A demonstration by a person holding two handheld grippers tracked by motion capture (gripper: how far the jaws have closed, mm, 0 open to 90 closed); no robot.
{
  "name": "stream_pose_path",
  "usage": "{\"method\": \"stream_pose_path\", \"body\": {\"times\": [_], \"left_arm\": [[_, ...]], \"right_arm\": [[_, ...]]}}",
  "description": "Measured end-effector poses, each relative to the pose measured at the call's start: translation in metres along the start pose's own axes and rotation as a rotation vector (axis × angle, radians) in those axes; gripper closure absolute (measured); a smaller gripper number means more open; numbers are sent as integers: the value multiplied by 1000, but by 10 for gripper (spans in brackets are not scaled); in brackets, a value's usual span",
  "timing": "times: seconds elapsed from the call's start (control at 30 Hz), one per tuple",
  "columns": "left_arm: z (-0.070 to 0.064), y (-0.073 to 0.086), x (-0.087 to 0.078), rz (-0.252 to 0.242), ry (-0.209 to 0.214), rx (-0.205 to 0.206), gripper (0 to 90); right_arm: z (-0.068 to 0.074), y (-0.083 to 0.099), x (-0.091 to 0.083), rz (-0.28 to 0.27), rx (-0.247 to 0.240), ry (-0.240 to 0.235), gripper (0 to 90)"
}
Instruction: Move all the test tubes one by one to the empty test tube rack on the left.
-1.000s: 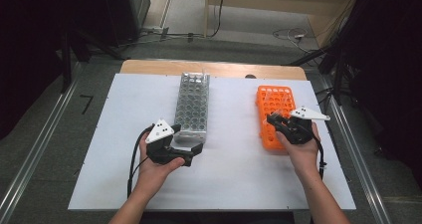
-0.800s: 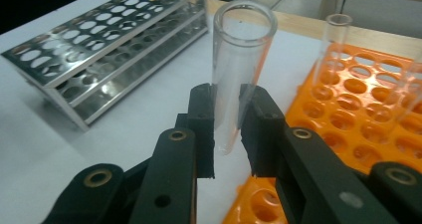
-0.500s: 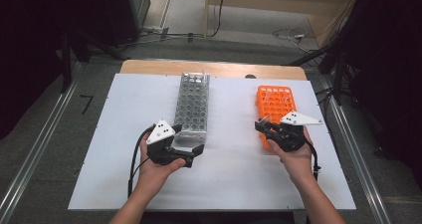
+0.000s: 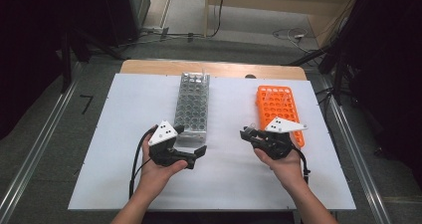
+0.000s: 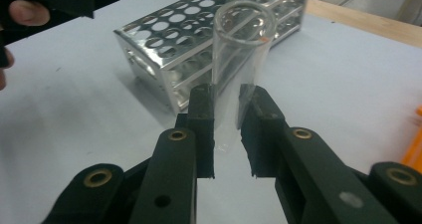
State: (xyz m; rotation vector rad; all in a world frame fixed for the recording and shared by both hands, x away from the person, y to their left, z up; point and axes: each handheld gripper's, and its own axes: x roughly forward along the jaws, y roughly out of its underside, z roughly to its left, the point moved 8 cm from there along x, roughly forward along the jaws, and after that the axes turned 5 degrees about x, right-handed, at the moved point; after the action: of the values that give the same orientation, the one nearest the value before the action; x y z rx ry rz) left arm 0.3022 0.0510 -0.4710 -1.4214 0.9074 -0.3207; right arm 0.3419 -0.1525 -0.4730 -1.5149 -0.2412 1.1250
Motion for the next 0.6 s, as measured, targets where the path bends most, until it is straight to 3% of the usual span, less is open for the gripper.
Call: {"method": "stream_pose_path", "body": {"times": [0.33, 0.47, 0.6], "left_arm": [[-14, -4, 0, -18, 71, 20, 63], [-19, -9, -3, -60, 94, 36, 182], [-26, -11, -3, -71, 114, 52, 291]], "right_arm": [[30, 3, 10, 30, -50, -68, 738], [39, 4, 13, 38, -64, -88, 738], [47, 4, 15, 44, -77, -106, 738]]}}
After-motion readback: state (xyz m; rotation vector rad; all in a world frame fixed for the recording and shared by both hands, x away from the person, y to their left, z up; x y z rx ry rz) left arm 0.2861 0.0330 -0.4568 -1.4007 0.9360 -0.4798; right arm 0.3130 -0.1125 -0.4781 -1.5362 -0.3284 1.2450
